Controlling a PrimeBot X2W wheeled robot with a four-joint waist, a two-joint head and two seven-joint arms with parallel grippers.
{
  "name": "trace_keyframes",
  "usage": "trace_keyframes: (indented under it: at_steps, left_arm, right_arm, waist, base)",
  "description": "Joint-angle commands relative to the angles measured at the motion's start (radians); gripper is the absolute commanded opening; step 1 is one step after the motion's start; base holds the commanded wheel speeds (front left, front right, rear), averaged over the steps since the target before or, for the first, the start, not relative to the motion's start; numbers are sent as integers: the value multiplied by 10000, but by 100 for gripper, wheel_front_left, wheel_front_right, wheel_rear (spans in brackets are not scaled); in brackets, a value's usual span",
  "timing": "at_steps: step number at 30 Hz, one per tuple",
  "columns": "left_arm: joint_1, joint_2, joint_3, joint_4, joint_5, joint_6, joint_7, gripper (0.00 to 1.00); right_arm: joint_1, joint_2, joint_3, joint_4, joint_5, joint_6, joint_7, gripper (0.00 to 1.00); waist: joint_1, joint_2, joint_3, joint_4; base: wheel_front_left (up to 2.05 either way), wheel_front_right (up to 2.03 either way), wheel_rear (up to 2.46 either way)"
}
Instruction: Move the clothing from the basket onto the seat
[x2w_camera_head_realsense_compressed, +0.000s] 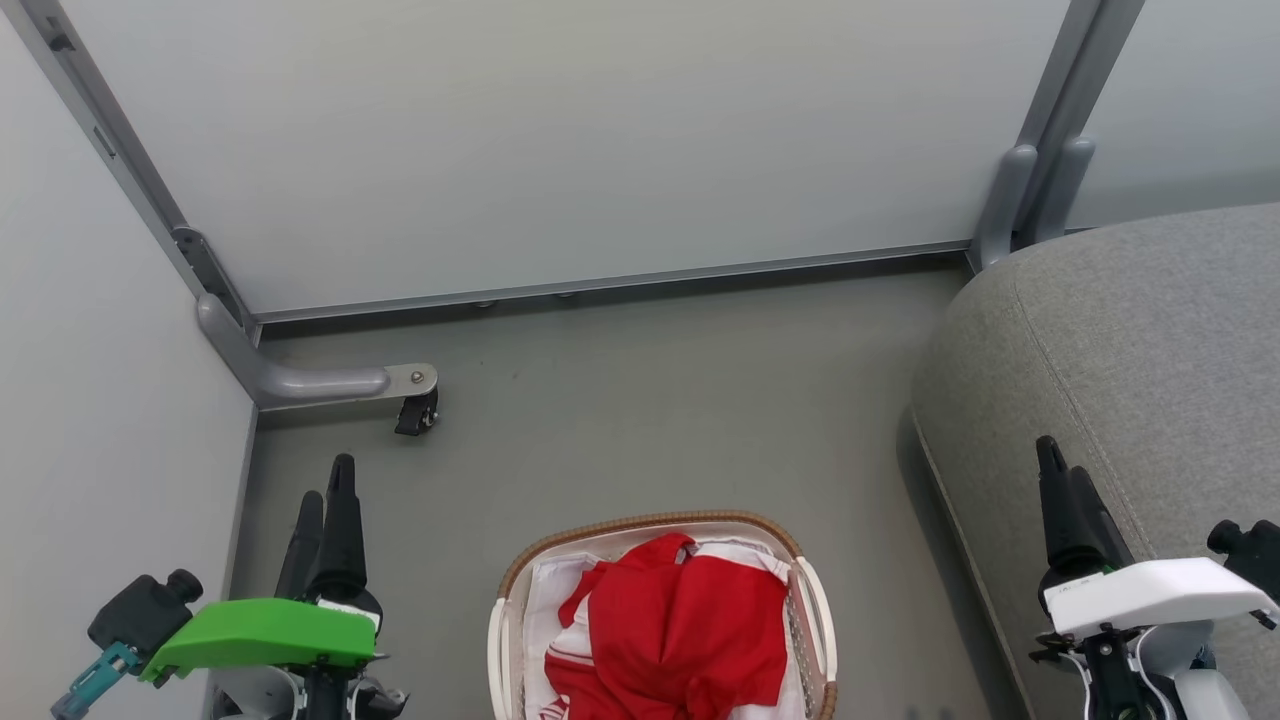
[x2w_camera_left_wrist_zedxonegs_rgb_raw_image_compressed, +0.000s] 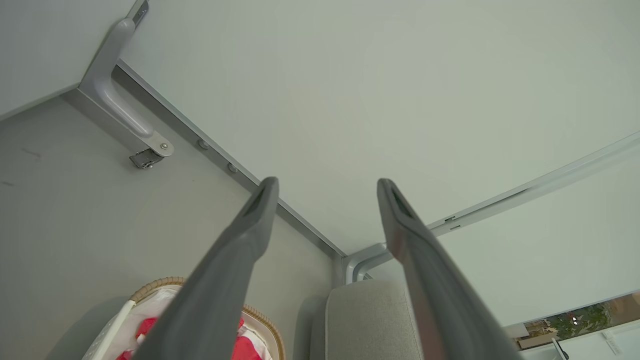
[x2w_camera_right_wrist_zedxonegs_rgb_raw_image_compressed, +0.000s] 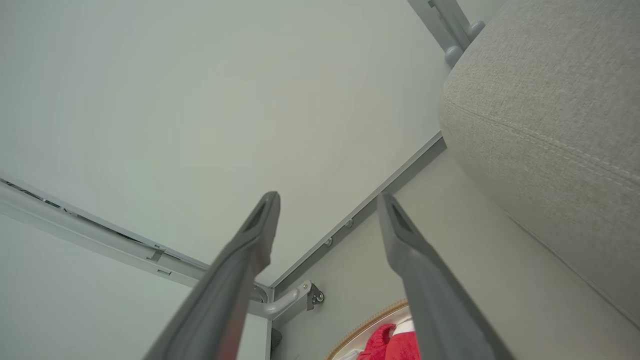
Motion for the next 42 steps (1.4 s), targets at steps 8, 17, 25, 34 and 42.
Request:
trace_keyframes:
  at_steps: [8, 17, 25, 34, 42]
  left_arm:
    - [80, 68, -141, -84, 1753, 85, -314, 100]
    - [183, 78, -193, 101, 3272, 107, -573, 100]
    - [236, 86, -333, 239, 4302, 130, -788, 100]
    - [289, 94, -451, 412, 5214, 162, -1017, 100]
    - [327, 100, -533, 557, 5877, 170, -1200, 100]
  right_arm:
    - [103, -81, 270, -295, -1816, 3, -343, 100]
    - [196, -94, 434, -330, -3175, 3, -598, 100]
    - [255, -102, 522, -299, -4193, 3, -816, 100]
    - [304, -112, 619, -232, -5165, 3, -1046, 100]
    - [362, -118, 696, -197, -5927, 3, -1231, 100]
  waist:
    - [0, 0, 19, -3]
    - [0, 0, 43, 19]
    - [0, 0, 65, 38]
    - [0, 0, 87, 46]
    - [0, 0, 108, 66]
  base:
    - [0, 0, 0]
    - [0, 0, 0]
    - [0, 0, 0]
    - [0, 0, 0]
    - [0, 0, 0]
